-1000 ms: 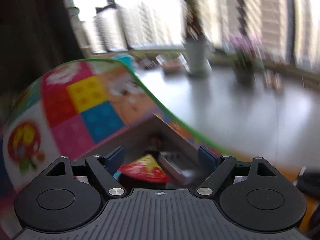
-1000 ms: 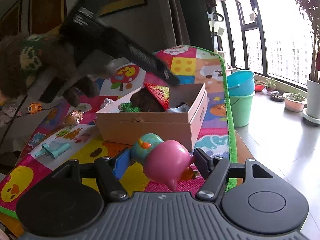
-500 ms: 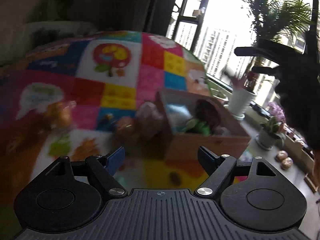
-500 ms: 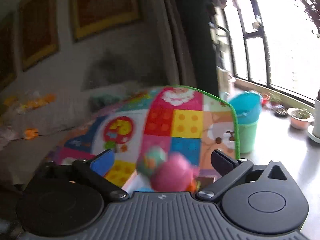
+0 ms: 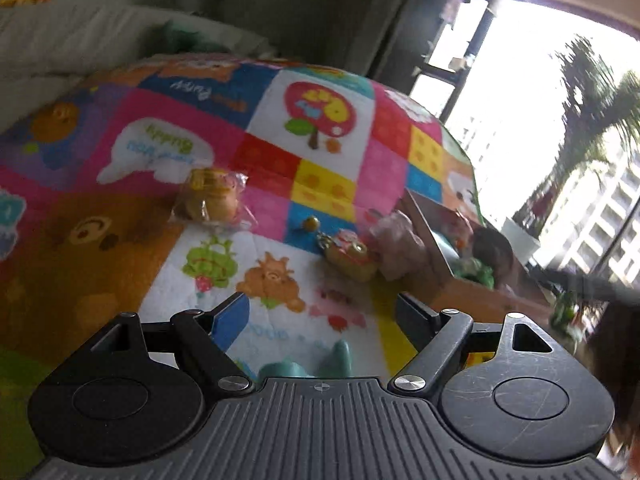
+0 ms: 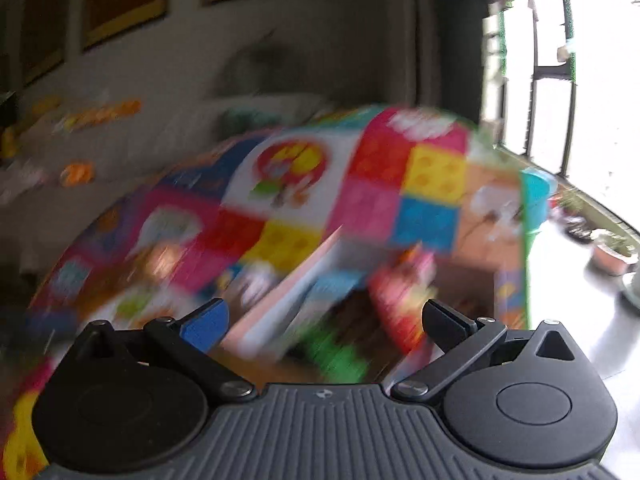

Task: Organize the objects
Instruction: 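Drop the pink bird toy into the box and open the right gripper, then grasp the yellow bread pouch with the left gripper, then grasp the pink-and-yellow Hello Kitty toy with the right gripper while the left holds the bread pouch, then carry the bread pouch into the box and release it with the left while the right carries the Kitty toy, then lower the Hello Kitty toy into the box with the right gripper, then grasp the teal plastic piece with the left while the right grasps the white lace cloth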

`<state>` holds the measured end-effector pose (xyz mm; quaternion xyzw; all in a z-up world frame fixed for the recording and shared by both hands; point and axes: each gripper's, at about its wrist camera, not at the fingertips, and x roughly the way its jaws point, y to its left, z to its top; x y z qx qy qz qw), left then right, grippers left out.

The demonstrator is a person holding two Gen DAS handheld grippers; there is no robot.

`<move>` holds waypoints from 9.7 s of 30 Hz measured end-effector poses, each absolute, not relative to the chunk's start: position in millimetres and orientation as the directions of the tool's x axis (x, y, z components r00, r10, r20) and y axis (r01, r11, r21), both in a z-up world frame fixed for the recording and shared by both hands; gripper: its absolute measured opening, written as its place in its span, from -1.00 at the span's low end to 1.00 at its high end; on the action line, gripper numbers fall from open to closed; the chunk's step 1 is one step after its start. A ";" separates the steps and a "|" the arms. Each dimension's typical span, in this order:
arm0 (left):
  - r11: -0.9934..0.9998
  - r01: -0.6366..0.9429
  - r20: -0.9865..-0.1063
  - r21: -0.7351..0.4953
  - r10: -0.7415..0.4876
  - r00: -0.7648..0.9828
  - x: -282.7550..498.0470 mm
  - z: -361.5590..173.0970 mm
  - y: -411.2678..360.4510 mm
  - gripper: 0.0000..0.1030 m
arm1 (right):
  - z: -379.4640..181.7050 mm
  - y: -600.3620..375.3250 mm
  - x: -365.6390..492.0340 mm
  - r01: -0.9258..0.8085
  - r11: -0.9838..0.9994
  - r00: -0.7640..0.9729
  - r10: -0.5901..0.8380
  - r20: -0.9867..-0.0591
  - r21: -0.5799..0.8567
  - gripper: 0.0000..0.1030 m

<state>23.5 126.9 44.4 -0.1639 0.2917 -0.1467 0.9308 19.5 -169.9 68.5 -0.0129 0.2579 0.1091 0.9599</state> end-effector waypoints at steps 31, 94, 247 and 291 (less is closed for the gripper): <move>0.948 0.264 -0.604 -0.180 -0.318 0.730 40.2 58.4 76.1 0.32 | -5.1 -173.6 -20.9 -0.165 0.949 0.830 0.280 -0.483 0.267 1.00; 0.946 0.213 -0.684 -0.244 -0.323 0.654 27.4 25.3 115.4 0.23 | 42.6 -14.1 156.1 -0.319 0.871 0.729 -0.028 -0.684 -0.375 0.03; 0.839 0.377 -0.737 -0.393 -0.532 0.417 88.9 28.7 40.9 -0.06 | -7.0 -190.5 -24.8 -0.143 0.966 0.803 0.241 -0.545 0.216 1.00; 0.950 0.217 -0.695 -0.225 -0.313 0.647 -39.5 21.1 107.5 -0.58 | 10.6 -94.2 -3.1 -0.450 0.887 0.676 0.416 -0.608 0.107 0.82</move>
